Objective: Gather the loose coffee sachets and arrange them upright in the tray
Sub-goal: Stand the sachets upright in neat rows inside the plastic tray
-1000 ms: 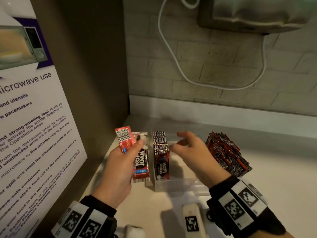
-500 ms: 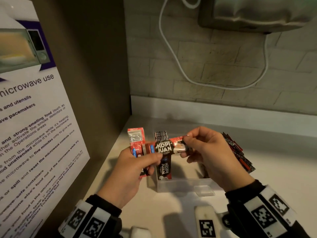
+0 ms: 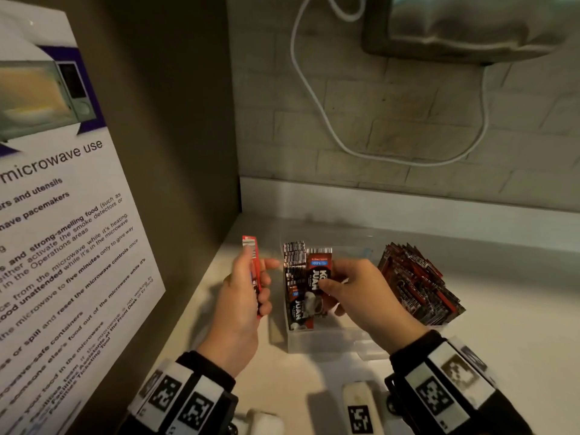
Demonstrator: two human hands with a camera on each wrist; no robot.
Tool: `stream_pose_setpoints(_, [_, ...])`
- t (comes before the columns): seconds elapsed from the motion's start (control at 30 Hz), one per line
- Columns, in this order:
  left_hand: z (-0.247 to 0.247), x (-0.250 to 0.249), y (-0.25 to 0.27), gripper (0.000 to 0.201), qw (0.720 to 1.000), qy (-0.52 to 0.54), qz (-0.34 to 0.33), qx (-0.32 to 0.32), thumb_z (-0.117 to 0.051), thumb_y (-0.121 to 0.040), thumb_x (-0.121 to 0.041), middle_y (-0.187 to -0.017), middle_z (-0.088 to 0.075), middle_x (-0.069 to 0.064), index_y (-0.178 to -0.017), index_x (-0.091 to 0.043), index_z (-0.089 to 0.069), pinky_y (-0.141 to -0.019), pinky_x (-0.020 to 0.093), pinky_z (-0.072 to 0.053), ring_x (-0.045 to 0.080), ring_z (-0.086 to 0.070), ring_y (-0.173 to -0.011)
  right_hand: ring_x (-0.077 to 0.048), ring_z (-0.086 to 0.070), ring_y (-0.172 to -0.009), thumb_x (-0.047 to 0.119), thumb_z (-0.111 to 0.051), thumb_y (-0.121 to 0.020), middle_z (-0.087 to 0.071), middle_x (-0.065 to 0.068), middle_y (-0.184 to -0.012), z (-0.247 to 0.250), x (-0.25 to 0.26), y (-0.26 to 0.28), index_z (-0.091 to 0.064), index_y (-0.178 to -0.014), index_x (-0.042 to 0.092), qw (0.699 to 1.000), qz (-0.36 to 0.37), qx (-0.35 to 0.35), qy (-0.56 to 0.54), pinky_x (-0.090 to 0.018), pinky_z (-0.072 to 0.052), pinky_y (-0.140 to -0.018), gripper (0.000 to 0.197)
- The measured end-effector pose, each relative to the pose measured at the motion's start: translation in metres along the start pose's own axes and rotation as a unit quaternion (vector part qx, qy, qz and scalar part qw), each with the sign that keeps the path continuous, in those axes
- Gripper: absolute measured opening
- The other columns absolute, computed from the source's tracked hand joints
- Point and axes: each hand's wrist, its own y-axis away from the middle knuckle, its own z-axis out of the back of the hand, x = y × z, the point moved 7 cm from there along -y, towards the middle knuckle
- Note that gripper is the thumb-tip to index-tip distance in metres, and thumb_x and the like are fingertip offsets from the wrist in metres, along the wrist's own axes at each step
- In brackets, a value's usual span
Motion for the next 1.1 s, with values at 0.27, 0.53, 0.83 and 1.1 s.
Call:
stream_pose_setpoints(0.27, [0.014, 0.010, 0.000, 0.035, 0.999, 0.029, 0.040, -0.022, -0.035, -0.094, -0.019, -0.060, -0.041, -0.003, -0.096, -0.003, -0.066, -0.040, 0.019, -0.024, 0.008, -0.031, -0.046, -0.009, -0.062, -0.051, 0.000, -0.079, -0.070, -0.060, 0.003, -0.058, -0.026, -0.024, -0.010, -0.052, -0.061, 0.015, 0.994, -0.049, 0.037, 0.086, -0.022, -0.052, -0.051, 0.032])
stream_pose_setpoints(0.53, [0.009, 0.003, 0.008, 0.024, 1.000, -0.006, 0.029, -0.007, -0.042, -0.097, -0.005, -0.057, -0.063, -0.001, -0.085, -0.010, -0.061, -0.057, 0.028, -0.041, 0.006, -0.058, -0.046, -0.019, -0.065, -0.065, 0.014, -0.086, -0.063, -0.064, 0.001, -0.064, -0.024, -0.026, -0.012, -0.057, -0.064, 0.016, 0.989, -0.053, 0.046, 0.128, -0.033, -0.058, -0.070, 0.029])
stream_pose_setpoints(0.83, [-0.006, -0.010, 0.011, 0.021, 0.986, -0.110, -0.045, 0.114, -0.066, -0.081, 0.004, -0.086, -0.074, 0.010, -0.096, -0.008, -0.073, -0.065, 0.023, -0.056, 0.018, -0.070, -0.077, -0.012, -0.053, -0.055, 0.023, -0.073, -0.082, -0.062, -0.005, -0.082, 0.016, 0.029, 0.003, -0.064, -0.102, 0.014, 0.986, 0.053, -0.018, -0.159, -0.021, -0.040, -0.046, 0.024])
stream_pose_setpoints(1.1, [-0.014, -0.012, 0.014, 0.017, 0.985, -0.077, -0.041, 0.148, -0.073, -0.070, -0.004, -0.078, -0.073, 0.005, -0.086, -0.010, -0.071, -0.055, 0.019, -0.053, 0.010, -0.066, -0.066, -0.011, -0.055, -0.055, -0.003, -0.062, -0.086, -0.064, -0.004, -0.064, 0.026, 0.028, 0.005, -0.062, -0.077, 0.008, 0.969, 0.050, -0.015, -0.241, -0.019, -0.037, -0.047, 0.014])
